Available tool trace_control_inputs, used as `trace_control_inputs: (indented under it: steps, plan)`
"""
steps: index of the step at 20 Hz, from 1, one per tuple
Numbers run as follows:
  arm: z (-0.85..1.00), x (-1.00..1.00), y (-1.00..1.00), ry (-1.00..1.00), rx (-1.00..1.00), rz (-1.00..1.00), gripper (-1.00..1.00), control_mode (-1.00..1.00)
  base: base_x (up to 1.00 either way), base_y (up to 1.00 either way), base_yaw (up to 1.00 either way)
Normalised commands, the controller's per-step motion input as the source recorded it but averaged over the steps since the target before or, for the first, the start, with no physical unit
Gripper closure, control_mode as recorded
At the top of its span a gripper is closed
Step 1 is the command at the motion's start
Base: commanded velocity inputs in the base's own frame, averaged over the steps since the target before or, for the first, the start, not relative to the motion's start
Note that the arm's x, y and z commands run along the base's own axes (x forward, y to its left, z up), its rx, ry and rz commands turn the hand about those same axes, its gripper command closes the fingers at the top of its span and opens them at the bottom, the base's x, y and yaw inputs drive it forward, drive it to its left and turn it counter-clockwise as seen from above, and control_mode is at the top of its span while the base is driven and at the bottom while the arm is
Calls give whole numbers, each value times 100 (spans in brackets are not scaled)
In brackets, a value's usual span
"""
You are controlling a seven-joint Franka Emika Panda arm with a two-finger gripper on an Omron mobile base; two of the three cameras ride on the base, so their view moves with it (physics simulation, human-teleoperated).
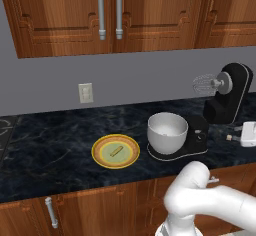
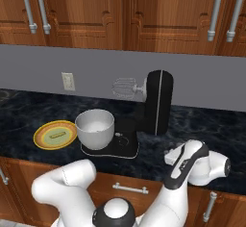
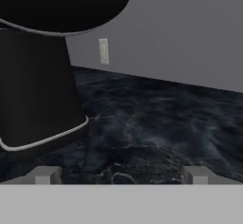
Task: Add butter and sugar cubes to the stand mixer bowl and then turn on the stand mixer to begin making frosting.
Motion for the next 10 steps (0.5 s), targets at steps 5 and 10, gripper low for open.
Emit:
trace_control_inputs:
  steps: [5,10]
  plan:
    - [-32,37,-21,0,0,0,-100,-100,0,0,0]
    - [-34,22,-16,0,0,0,-100,-100,0,0,0]
